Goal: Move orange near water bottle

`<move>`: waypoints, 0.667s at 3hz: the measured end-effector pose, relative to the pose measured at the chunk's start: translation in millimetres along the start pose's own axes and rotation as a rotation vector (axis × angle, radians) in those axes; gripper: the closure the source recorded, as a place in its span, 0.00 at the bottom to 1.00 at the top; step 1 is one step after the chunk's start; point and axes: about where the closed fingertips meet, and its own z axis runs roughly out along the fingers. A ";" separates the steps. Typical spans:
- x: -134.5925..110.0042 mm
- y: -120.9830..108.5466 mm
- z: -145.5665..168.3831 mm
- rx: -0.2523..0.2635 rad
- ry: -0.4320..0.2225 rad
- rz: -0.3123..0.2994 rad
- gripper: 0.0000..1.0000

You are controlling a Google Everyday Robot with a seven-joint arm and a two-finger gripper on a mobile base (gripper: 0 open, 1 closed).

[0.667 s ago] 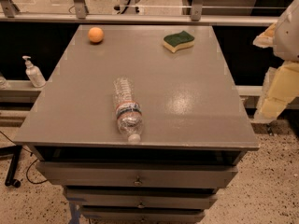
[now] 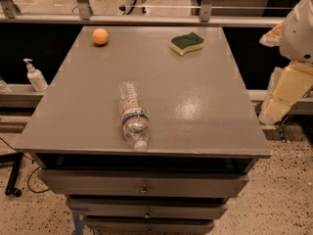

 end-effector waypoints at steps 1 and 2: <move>-20.2 -28.8 21.3 0.021 -0.065 -0.010 0.00; -45.6 -72.0 48.2 0.045 -0.162 0.000 0.00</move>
Offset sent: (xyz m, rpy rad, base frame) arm 0.1616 0.0506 -0.0223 0.2591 -0.1475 0.0395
